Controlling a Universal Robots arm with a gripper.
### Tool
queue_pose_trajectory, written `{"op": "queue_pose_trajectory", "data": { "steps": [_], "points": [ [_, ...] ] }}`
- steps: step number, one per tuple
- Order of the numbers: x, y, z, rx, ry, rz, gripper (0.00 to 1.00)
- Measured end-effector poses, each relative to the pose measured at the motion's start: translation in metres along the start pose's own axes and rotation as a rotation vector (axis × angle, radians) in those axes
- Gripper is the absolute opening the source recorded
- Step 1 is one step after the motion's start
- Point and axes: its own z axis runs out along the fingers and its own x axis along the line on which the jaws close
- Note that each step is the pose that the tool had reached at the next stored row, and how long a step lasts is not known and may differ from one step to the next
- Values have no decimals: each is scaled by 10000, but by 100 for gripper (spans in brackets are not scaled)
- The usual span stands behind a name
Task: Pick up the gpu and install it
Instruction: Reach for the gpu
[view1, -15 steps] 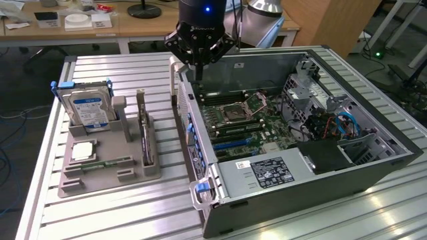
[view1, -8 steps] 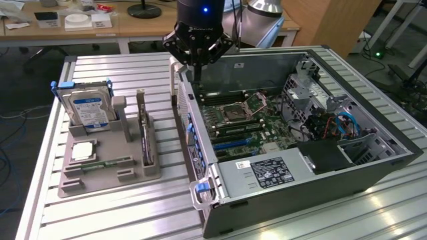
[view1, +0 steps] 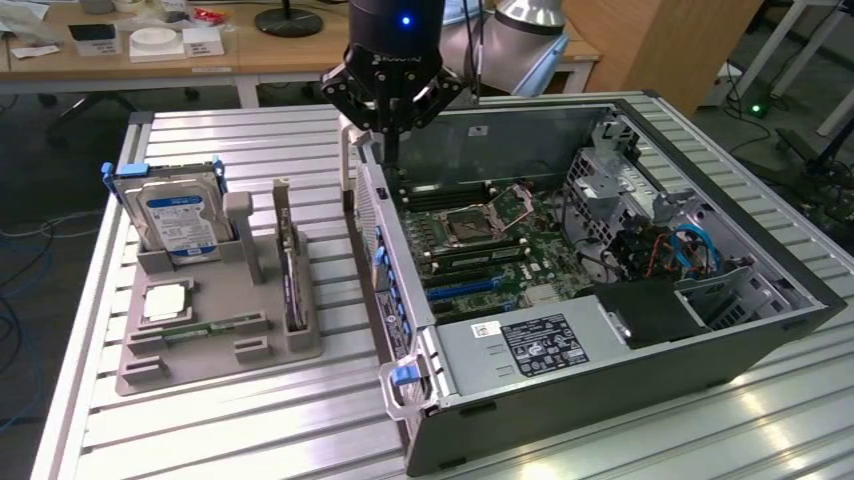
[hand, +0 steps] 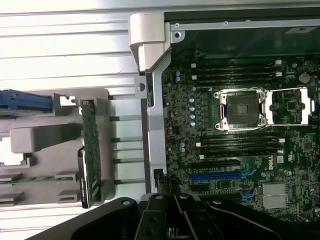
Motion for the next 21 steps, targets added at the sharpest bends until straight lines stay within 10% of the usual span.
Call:
{"op": "queue_pose_trajectory", "data": {
  "steps": [21],
  "points": [
    [98, -25, 13, 2, 15, 1, 11]
  ]
}}
